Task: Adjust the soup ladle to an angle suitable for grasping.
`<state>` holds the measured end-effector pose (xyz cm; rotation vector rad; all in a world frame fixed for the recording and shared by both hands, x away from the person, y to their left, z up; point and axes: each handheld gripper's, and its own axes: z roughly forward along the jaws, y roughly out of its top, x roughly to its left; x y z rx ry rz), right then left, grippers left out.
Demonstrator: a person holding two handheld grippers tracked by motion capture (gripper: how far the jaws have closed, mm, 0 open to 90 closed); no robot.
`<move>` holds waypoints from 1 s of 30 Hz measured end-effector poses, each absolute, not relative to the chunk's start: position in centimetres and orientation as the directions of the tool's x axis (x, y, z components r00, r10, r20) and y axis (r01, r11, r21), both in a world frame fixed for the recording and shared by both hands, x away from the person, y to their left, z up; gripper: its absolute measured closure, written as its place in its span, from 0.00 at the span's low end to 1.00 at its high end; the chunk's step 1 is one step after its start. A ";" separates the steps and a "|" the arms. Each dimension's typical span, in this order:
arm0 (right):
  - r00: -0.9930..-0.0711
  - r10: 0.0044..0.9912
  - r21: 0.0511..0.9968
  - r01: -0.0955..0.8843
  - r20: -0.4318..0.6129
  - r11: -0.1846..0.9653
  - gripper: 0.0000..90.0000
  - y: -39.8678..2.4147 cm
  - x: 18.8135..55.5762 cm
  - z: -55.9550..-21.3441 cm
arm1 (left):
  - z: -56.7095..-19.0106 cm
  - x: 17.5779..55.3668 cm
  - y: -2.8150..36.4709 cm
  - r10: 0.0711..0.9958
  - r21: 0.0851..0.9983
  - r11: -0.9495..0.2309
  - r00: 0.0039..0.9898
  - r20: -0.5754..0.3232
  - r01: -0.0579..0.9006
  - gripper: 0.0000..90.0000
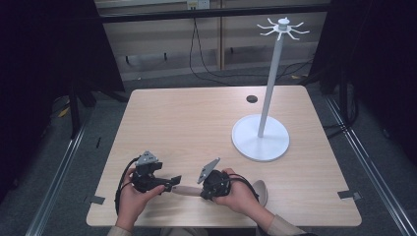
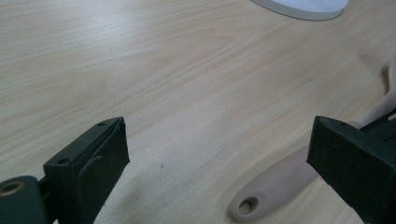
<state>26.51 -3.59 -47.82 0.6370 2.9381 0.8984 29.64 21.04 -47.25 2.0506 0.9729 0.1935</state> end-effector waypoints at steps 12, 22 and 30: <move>-0.901 0.424 0.532 0.402 0.088 0.745 1.00 -3.5 27.0 -48.1 | -47.2 29.7 21.1 0.699 0.747 -0.345 0.686 -0.199 0.568 0.06; -0.874 0.482 0.542 0.437 0.067 0.718 1.00 -4.3 28.0 -48.2 | -47.2 29.7 21.1 0.698 0.746 -0.348 0.688 -0.198 0.567 0.06; -0.854 0.517 0.531 0.467 0.064 0.707 1.00 -5.2 28.5 -48.1 | -47.2 29.7 21.0 0.697 0.747 -0.351 0.690 -0.195 0.565 0.06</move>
